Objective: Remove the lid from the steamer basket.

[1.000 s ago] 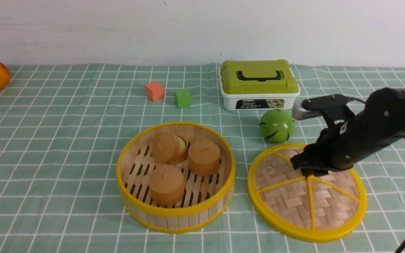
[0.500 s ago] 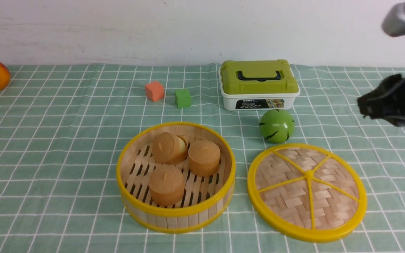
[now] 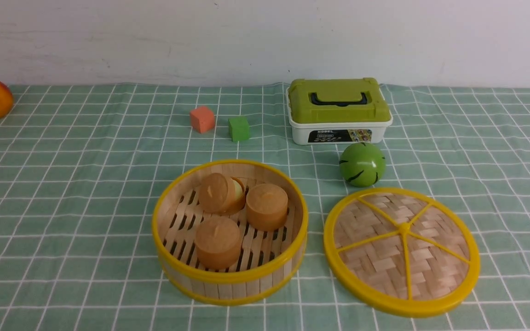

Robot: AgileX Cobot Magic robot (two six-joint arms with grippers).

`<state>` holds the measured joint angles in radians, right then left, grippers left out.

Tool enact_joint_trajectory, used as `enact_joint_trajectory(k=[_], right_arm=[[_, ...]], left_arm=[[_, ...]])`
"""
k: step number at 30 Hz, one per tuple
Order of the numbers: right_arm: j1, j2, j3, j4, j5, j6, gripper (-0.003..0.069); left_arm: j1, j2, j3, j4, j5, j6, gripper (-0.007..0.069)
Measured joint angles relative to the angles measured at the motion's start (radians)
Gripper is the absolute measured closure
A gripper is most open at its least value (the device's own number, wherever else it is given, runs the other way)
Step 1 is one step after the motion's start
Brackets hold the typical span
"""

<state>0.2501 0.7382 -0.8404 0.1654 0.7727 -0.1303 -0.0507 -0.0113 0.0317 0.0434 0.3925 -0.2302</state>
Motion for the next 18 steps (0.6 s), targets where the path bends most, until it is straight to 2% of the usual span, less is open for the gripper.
enact_joint_trajectory(k=[18], right_arm=[[0.0, -0.014, 0.015, -0.001, 0.002, 0.0, 0.0659]], left_arm=[[0.0, 0.0, 0.0, 0.0, 0.0, 0.0, 0.0386]])
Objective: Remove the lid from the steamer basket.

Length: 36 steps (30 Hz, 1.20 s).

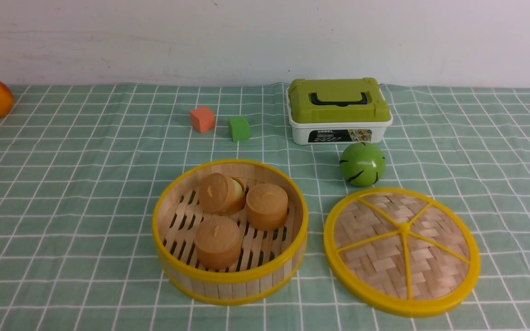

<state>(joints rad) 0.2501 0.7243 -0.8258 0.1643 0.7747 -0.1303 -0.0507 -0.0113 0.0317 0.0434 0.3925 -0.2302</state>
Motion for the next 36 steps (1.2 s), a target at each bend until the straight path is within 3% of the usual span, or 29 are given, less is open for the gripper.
enact_joint_trajectory(k=[4, 7, 12, 15, 22, 36], right_arm=[[0.0, -0.092, 0.079, -0.007, -0.086, 0.0, 0.0657], [-0.011, -0.258, 0.239, -0.066, -0.259, 0.0, 0.0657], [-0.087, -0.469, 0.501, -0.142, -0.459, 0.03, 0.0657], [-0.174, -0.611, 0.678, -0.185, -0.54, 0.13, 0.0657], [-0.306, -0.733, 0.851, -0.22, -0.548, 0.322, 0.0657], [-0.338, -0.734, 0.85, -0.224, -0.417, 0.331, 0.0657]], left_arm=[[0.0, 0.0, 0.0, 0.0, 0.0, 0.0, 0.0386], [0.0, 0.0, 0.0, 0.0, 0.0, 0.0, 0.0386], [0.0, 0.0, 0.0, 0.0, 0.0, 0.0, 0.0386], [0.0, 0.0, 0.0, 0.0, 0.0, 0.0, 0.0386], [0.0, 0.0, 0.0, 0.0, 0.0, 0.0, 0.0386], [0.0, 0.0, 0.0, 0.0, 0.0, 0.0, 0.0386]])
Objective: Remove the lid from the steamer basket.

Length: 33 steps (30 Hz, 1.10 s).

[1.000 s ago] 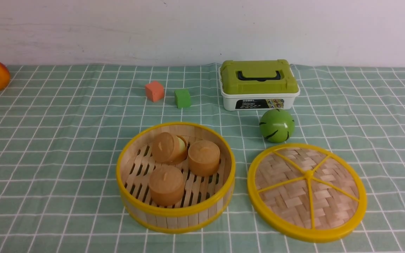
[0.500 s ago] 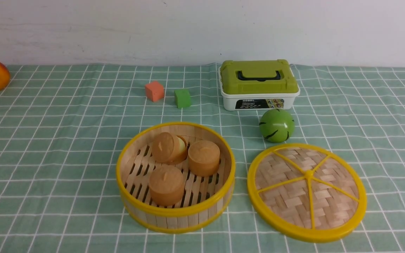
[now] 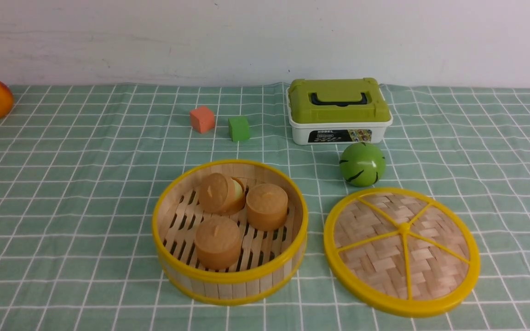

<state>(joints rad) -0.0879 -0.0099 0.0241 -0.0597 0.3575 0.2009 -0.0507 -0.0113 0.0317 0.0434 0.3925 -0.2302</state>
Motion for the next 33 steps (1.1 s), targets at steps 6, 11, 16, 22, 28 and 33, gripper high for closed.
enact_joint_trajectory(k=[6, 11, 16, 22, 28, 33], right_arm=[[0.02, 0.0, -0.003, 0.011, 0.013, 0.001, 0.0657], [0.028, 0.0, -0.005, 0.012, 0.027, 0.001, 0.0655], [0.028, 0.0, -0.006, 0.012, 0.03, 0.001, 0.0652], [0.028, 0.0, -0.006, 0.012, 0.031, 0.001, 0.0645], [0.028, 0.0, -0.006, 0.012, 0.031, 0.001, 0.0638], [0.028, 0.0, -0.006, 0.012, 0.031, 0.001, 0.0634]], left_arm=[[0.0, 0.0, 0.0, 0.0, 0.0, 0.0, 0.0386], [0.0, 0.0, 0.0, 0.0, 0.0, 0.0, 0.0386], [0.0, 0.0, 0.0, 0.0, 0.0, 0.0, 0.0386], [0.0, 0.0, 0.0, 0.0, 0.0, 0.0, 0.0386], [0.0, 0.0, 0.0, 0.0, 0.0, 0.0, 0.0386], [0.0, 0.0, 0.0, 0.0, 0.0, 0.0, 0.0386]])
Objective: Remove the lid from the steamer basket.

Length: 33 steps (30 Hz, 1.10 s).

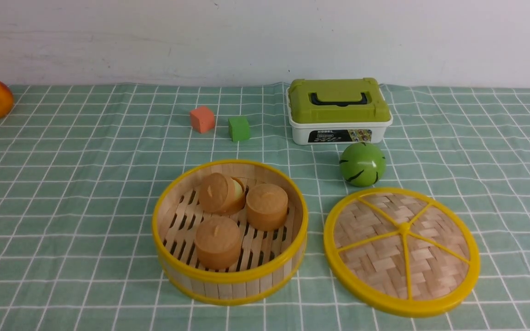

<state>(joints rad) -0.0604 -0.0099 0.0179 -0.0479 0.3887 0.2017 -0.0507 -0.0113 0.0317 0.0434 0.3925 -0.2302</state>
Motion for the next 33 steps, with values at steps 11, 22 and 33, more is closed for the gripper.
enact_joint_trajectory(k=[11, 22, 33], right_arm=[[0.0, 0.0, 0.0, 0.0, 0.0, 0.0, 0.0618], [0.0, 0.0, 0.0, 0.0, 0.0, 0.0, 0.0603], [0.0, 0.0, 0.0, 0.0, 0.0, 0.0, 0.0587]], left_arm=[[0.0, 0.0, 0.0, 0.0, 0.0, 0.0, 0.0386], [0.0, 0.0, 0.0, 0.0, 0.0, 0.0, 0.0386], [0.0, 0.0, 0.0, 0.0, 0.0, 0.0, 0.0386]])
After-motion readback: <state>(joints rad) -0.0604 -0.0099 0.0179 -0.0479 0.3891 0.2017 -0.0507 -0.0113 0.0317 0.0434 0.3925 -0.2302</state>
